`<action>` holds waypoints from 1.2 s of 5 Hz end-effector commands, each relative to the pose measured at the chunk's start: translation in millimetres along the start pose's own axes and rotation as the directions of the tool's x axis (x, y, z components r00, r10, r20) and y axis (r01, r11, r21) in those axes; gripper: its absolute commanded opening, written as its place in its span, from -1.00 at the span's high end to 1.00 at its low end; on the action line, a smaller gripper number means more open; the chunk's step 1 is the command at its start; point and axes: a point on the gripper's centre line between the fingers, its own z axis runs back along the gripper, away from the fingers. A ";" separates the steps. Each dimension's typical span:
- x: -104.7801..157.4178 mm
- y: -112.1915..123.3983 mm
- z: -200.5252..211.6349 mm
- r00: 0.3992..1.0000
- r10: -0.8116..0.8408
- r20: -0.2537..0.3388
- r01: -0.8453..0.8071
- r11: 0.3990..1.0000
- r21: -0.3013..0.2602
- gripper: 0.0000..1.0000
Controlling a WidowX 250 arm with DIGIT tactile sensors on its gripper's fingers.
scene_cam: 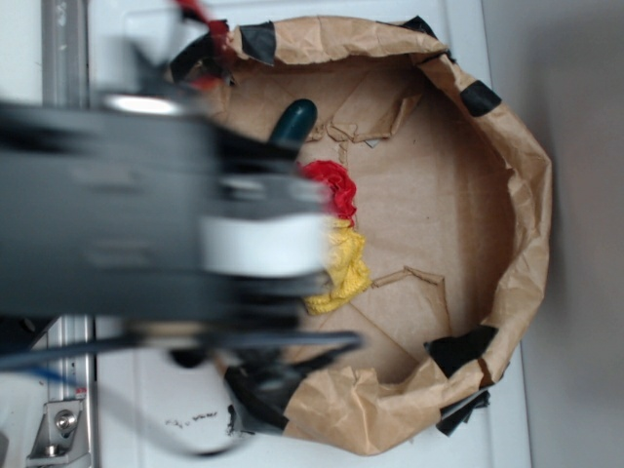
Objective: Grab the yellow cloth.
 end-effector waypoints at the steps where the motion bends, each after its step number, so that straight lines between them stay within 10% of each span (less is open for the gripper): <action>1: 33.9 -14.2 -31.0 0.965 0.222 0.142 -0.202 0.969 -0.145 -1.00; 3: 37.9 -15.2 -67.8 0.922 0.281 0.265 -0.240 0.954 -0.177 -1.00; 6: 53.3 -48.2 -94.2 0.967 0.098 0.237 -0.027 0.957 -0.287 -1.00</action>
